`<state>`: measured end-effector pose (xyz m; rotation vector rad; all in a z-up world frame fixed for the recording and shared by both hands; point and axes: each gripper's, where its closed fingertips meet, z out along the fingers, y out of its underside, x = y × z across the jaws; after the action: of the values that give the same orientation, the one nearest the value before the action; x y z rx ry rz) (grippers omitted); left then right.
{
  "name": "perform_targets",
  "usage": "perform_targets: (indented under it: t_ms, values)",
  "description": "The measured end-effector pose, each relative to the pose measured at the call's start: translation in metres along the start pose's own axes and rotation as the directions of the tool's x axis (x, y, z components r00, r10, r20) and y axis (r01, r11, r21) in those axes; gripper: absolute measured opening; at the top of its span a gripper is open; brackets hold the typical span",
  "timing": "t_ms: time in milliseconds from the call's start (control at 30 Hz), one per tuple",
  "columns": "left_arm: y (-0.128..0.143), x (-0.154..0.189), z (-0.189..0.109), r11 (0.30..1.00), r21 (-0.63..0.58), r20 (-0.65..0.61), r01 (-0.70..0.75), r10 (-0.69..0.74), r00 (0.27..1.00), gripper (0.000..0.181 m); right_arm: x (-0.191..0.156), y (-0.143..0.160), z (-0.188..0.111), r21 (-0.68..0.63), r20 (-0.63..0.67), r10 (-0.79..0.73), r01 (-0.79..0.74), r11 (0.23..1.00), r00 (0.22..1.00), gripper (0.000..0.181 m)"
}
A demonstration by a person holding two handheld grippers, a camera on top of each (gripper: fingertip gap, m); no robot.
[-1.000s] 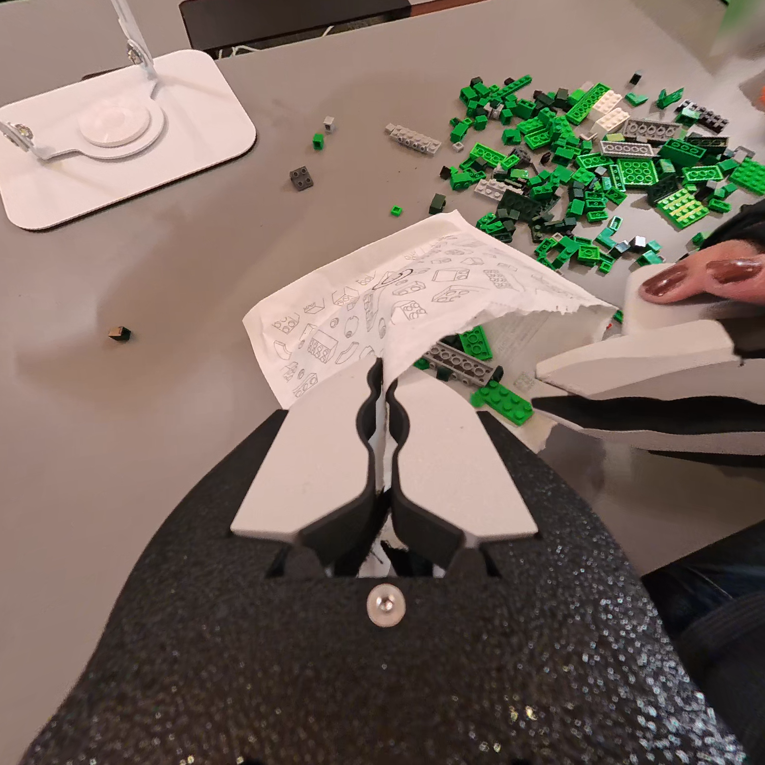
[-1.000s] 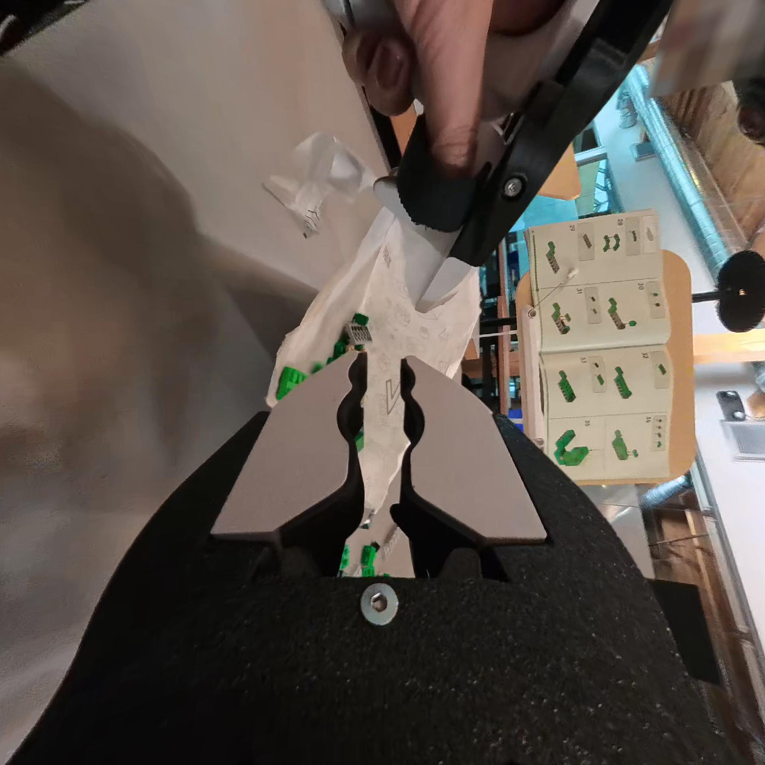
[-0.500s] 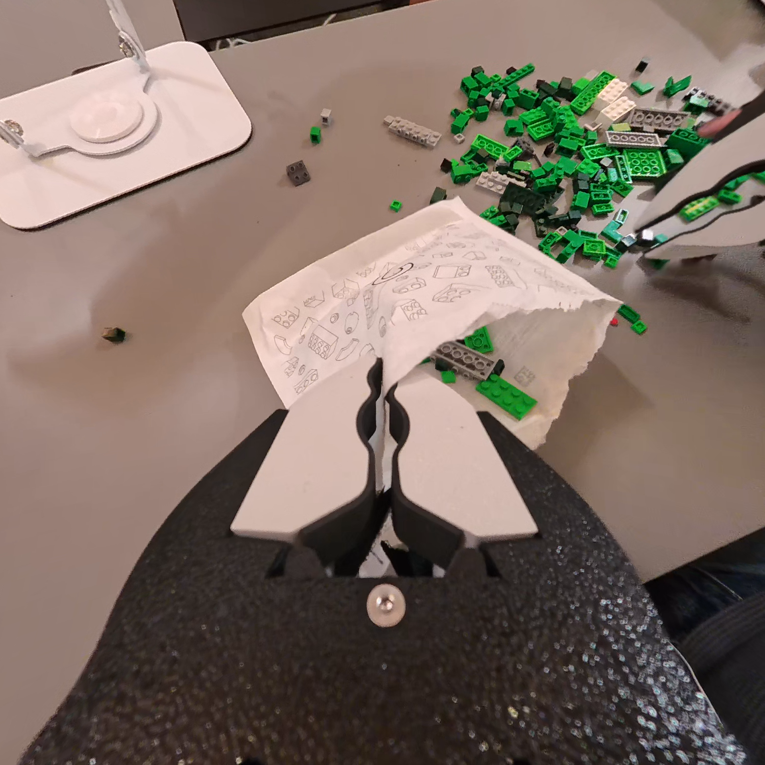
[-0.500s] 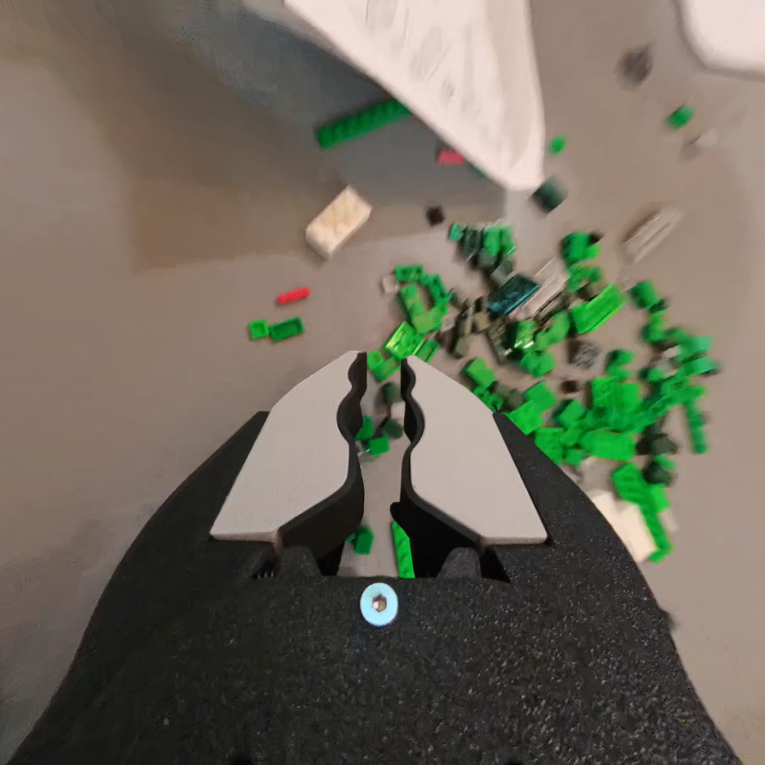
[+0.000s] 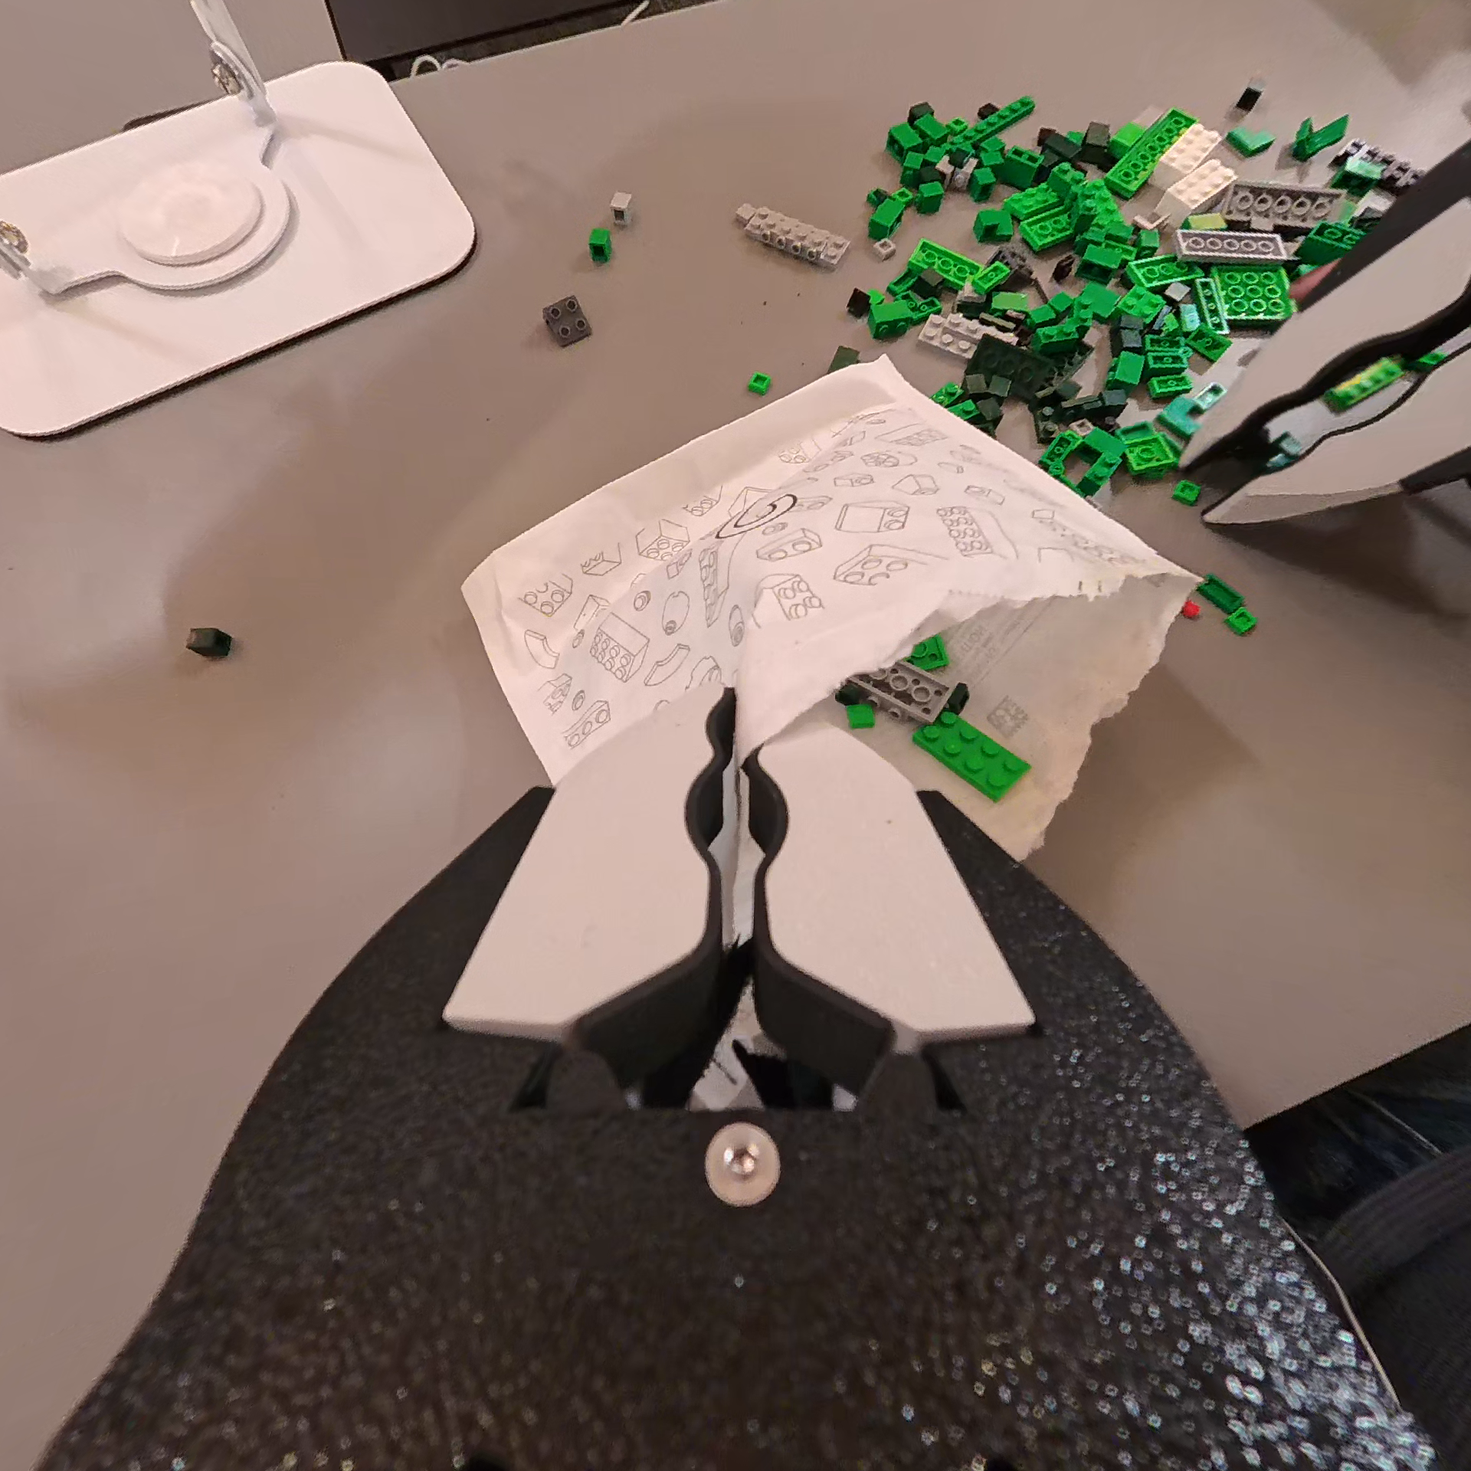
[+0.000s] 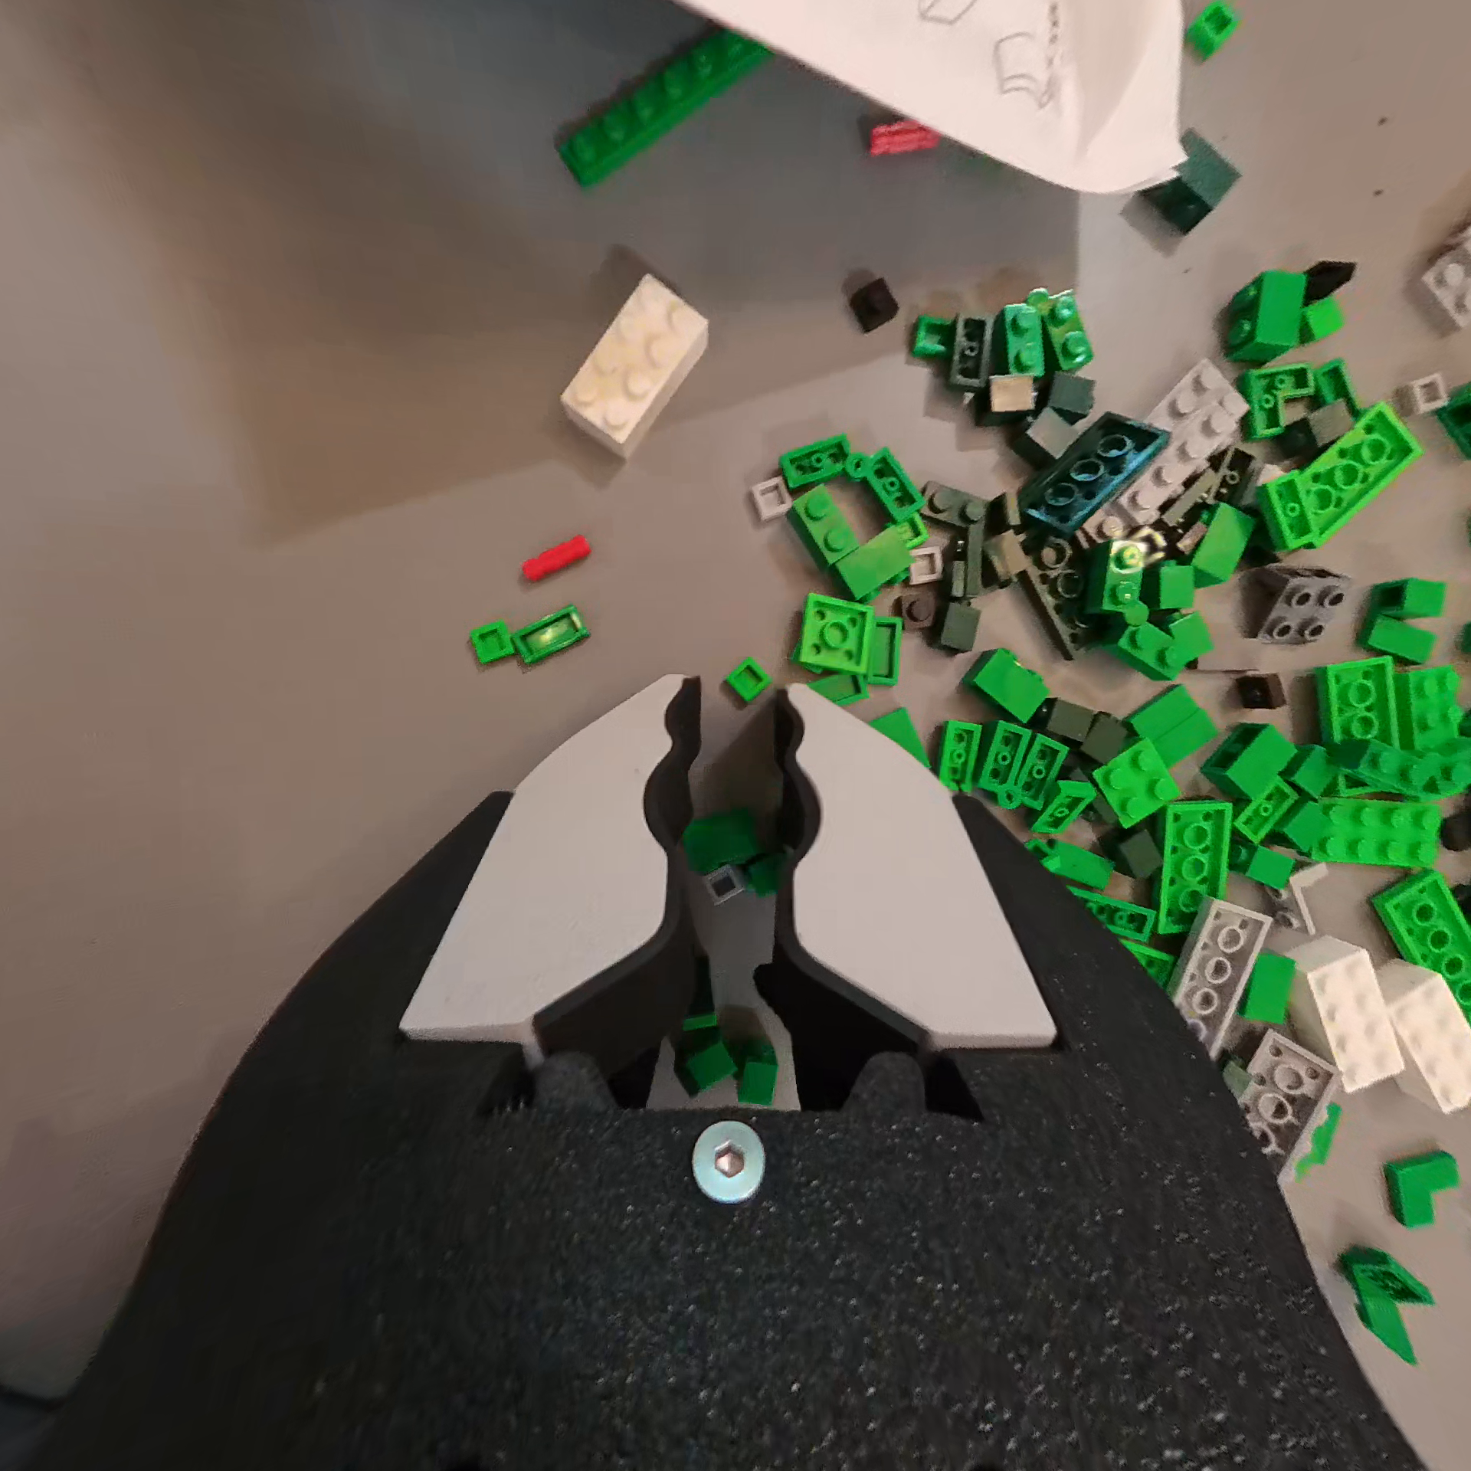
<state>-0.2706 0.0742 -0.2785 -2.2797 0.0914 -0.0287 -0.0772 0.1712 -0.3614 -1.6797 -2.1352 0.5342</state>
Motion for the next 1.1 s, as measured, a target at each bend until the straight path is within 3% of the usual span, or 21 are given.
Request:
perform_targets:
  t_ms: [33, 200, 333, 433, 567, 633, 700, 767, 833, 967, 1100]
  values:
    - [0.000, 0.000, 0.000, 1.000, -0.001, 0.000, 0.000, 0.000, 1.000, 0.000, 0.001, 0.000, 0.000, 0.003, -0.002, 0.007, -0.007, 1.000, 1.000, 0.019]
    - [0.000, 0.001, 0.000, 1.000, -0.004, -0.003, -0.002, 0.002, 1.000, 0.000, 0.002, -0.002, 0.002, 0.017, -0.004, -0.005, 0.005, 1.000, 1.000, 0.010]
    - [-0.001, 0.003, 0.000, 1.000, -0.001, -0.004, -0.001, 0.001, 1.000, 0.000, -0.002, -0.011, -0.004, 0.031, -0.060, -0.119, 0.121, 0.992, 0.991, 0.009]
    - [-0.003, 0.005, 0.000, 1.000, 0.004, -0.001, 0.003, -0.003, 1.000, 0.000, -0.019, -0.053, -0.025, 0.156, -0.155, -0.265, 0.289, 0.945, 0.952, 0.008]
    - [-0.003, 0.008, 0.001, 1.000, 0.004, 0.001, 0.004, -0.004, 1.000, 0.000, -0.073, -0.126, -0.051, 0.356, -0.283, -0.451, 0.529, 0.770, 0.846, 0.008]
    - [-0.003, 0.008, 0.001, 1.000, 0.004, -0.002, 0.005, -0.005, 1.000, 0.000, -0.085, -0.146, -0.045, 0.294, -0.393, -0.519, 0.638, 0.711, 0.759, 0.008]
    - [-0.003, 0.008, 0.001, 1.000, 0.005, -0.006, 0.007, -0.007, 1.000, 0.000, -0.087, -0.156, -0.031, 0.138, -0.506, -0.600, 0.744, 0.653, 0.620, 0.008]
    - [-0.004, 0.008, 0.000, 1.000, 0.008, -0.009, 0.009, -0.009, 1.000, 0.000, -0.088, -0.161, -0.014, -0.002, -0.558, -0.667, 0.803, 0.596, 0.494, 0.008]
    - [-0.004, 0.009, 0.000, 1.000, 0.011, -0.014, 0.010, -0.010, 1.000, 0.000, -0.088, -0.162, -0.001, -0.081, -0.572, -0.703, 0.823, 0.562, 0.424, 0.008]
    - [-0.004, 0.009, -0.001, 1.000, 0.013, -0.018, 0.011, -0.010, 1.000, 0.000, -0.082, -0.163, 0.006, -0.135, -0.600, -0.703, 0.818, 0.560, 0.382, 0.009]
    - [-0.004, 0.011, 0.000, 1.000, 0.011, -0.022, 0.006, -0.005, 1.000, 0.000, -0.079, -0.160, 0.009, -0.114, -0.587, -0.693, 0.805, 0.582, 0.418, 0.009]
